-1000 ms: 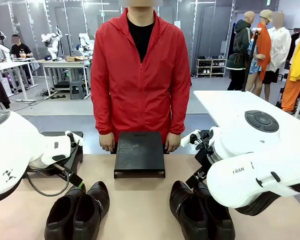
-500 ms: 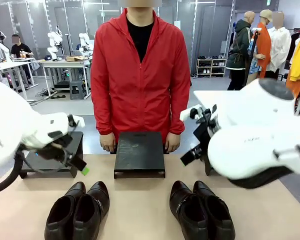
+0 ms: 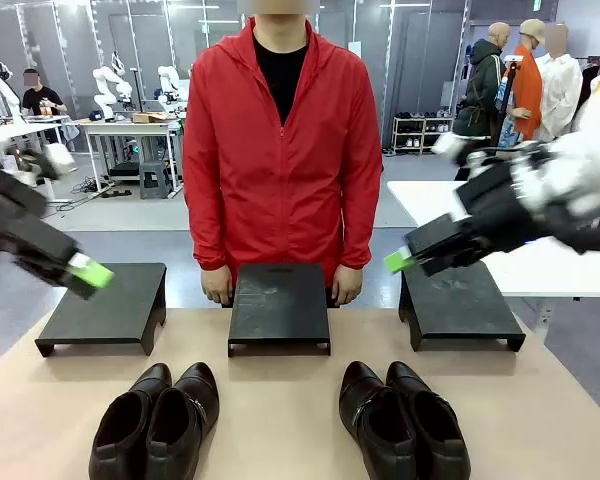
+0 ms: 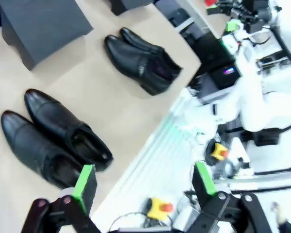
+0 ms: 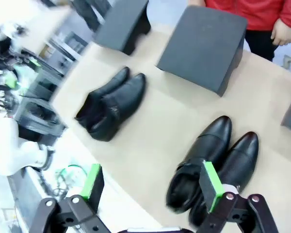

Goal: Place the shoes on the stand as instructed by the person.
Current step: Pick up one pair of Shoes and place it on the Shoes Stand indicated by the person.

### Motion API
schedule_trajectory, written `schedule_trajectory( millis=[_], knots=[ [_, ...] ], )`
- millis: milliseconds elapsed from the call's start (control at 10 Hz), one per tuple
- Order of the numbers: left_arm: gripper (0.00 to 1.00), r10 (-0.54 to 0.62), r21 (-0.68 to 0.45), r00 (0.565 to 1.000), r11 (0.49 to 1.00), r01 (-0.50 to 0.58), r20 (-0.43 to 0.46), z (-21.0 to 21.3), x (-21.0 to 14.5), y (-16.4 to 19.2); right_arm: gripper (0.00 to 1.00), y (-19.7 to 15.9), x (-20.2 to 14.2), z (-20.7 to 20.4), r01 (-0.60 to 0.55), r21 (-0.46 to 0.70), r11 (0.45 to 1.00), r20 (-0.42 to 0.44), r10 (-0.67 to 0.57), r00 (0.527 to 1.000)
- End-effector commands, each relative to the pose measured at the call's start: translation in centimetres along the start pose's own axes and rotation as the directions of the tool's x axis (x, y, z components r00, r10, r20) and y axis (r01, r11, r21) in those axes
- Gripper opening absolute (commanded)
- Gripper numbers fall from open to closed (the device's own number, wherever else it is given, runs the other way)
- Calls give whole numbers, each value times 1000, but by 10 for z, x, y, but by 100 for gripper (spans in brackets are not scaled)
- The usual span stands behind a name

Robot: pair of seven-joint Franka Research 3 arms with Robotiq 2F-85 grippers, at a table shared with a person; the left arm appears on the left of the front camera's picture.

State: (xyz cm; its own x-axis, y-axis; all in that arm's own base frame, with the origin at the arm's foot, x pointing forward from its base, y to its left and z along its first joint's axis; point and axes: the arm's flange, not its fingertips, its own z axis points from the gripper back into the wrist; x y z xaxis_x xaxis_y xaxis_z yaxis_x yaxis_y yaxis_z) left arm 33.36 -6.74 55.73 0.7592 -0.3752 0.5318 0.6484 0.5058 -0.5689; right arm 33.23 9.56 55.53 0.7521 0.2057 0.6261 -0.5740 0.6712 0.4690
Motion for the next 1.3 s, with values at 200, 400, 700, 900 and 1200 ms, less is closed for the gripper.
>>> schedule_trajectory(
  millis=[200, 400, 700, 900, 1200],
  knots=[
    [100, 155, -203, 979, 971, -125, 135, 94, -84, 28, 100, -74, -106, 94, 174, 257, 951, 125, -211, 969],
    [100, 217, -262, 935, 954, -142, 281, 126, -140, 48, 100, -95, -162, 126, 217, 295, 931, 209, -284, 936],
    [100, 260, -303, 849, 945, -126, 460, 162, -214, 63, 100, -111, -231, 154, 280, 325, 903, 258, -370, 893],
    [100, 274, -288, 821, 947, -140, 501, 160, -221, 61, 100, -114, -237, 154, 269, 335, 903, 287, -369, 884],
    [100, 286, -279, 816, 947, -160, 502, 170, -230, 64, 100, -146, -209, 224, 299, 346, 889, 275, -401, 874]
  ],
)
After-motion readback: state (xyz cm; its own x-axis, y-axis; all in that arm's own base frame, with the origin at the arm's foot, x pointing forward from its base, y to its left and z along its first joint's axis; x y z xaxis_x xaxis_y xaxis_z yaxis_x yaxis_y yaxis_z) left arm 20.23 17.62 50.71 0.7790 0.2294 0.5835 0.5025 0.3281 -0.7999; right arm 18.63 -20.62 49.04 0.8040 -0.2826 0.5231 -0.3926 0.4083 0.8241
